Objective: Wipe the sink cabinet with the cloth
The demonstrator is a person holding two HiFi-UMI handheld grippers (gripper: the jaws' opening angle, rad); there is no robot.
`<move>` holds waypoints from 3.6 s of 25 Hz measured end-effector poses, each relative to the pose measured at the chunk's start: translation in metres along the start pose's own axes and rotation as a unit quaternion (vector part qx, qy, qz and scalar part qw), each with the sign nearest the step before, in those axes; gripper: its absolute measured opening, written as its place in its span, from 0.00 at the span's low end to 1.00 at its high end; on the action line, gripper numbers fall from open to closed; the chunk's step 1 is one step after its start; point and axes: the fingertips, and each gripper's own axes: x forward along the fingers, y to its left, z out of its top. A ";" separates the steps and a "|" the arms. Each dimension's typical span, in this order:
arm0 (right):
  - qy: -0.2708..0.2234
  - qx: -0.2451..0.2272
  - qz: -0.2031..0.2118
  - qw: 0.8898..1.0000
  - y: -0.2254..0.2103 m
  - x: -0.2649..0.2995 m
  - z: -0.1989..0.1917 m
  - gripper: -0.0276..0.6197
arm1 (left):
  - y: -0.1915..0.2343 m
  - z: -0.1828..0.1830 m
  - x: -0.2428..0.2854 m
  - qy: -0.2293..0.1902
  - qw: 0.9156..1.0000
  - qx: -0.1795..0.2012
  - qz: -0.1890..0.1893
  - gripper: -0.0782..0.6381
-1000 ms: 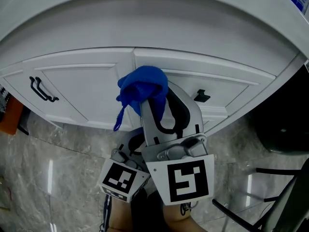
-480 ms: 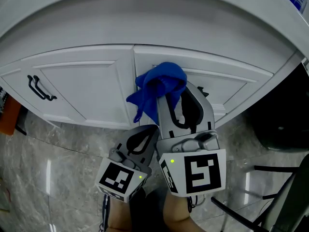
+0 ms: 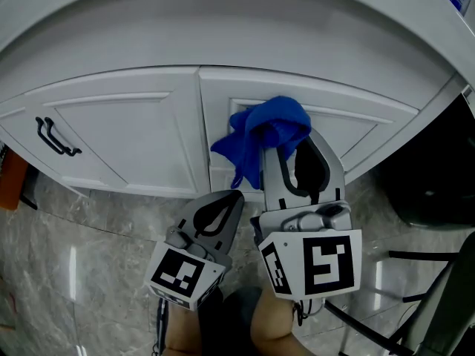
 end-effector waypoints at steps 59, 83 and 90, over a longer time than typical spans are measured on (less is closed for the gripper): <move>-0.022 0.053 -0.181 0.982 -0.141 -0.067 -0.024 0.23 | -0.004 -0.004 0.010 -0.001 1.000 0.003 -0.010 0.12; 0.010 0.052 -0.266 0.963 -0.188 -0.100 -0.049 0.23 | -0.056 0.012 0.037 -0.111 0.989 0.074 -0.063 0.12; 0.010 0.053 -0.258 0.965 -0.189 -0.099 -0.050 0.23 | -0.067 -0.013 0.056 -0.079 0.990 0.097 -0.069 0.12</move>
